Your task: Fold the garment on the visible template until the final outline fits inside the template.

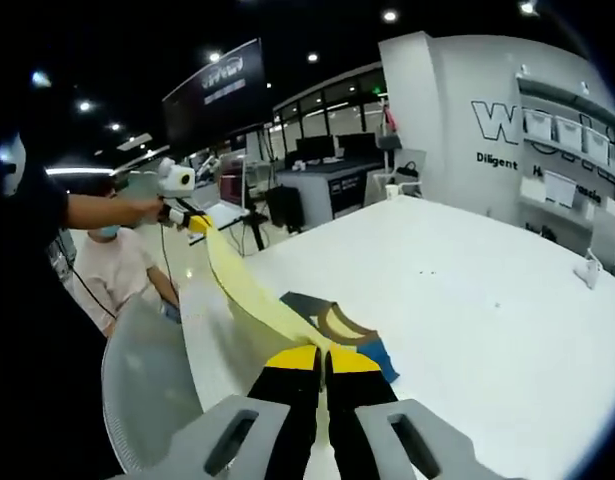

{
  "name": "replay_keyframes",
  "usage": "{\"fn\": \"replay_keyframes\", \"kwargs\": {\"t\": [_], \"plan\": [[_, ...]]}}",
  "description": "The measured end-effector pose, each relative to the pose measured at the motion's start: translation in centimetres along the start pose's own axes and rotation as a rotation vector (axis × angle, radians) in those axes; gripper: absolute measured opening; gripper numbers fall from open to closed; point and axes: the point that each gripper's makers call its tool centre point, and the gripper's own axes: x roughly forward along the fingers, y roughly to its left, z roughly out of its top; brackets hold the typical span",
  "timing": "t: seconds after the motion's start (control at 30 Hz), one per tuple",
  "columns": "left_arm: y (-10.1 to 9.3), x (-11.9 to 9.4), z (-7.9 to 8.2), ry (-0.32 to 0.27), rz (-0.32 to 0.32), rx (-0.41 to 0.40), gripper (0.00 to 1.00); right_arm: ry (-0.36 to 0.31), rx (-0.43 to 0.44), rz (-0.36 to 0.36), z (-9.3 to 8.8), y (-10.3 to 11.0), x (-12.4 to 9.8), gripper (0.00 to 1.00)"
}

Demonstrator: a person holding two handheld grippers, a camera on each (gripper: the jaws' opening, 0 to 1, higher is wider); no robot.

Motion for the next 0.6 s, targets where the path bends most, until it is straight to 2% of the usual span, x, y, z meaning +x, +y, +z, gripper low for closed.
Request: {"fn": "replay_keyframes", "kwargs": {"t": [0.1,0.17,0.23,0.4,0.6], "plan": [[1.2,0.6,0.4,-0.006,0.04,0.024,0.0,-0.003,0.019,-0.001,0.3,-0.7,1.0,0.0],[1.5,1.2,0.5,-0.013,0.036,0.001,0.0,0.004,0.016,-0.024,0.3,-1.5,1.5,0.0],[2.2,1.6,0.3,-0.002,0.059,0.024,0.0,0.01,0.025,-0.029,0.0,-2.2,2.2,0.0],[4.0,2.7,0.1,-0.003,0.082,-0.017,0.0,0.037,0.045,-0.055,-0.8,-3.7,3.7,0.0],[5.6,3.9,0.0,0.005,0.102,-0.018,0.0,0.052,0.047,-0.061,-1.3,-4.8,4.9,0.0]]}}
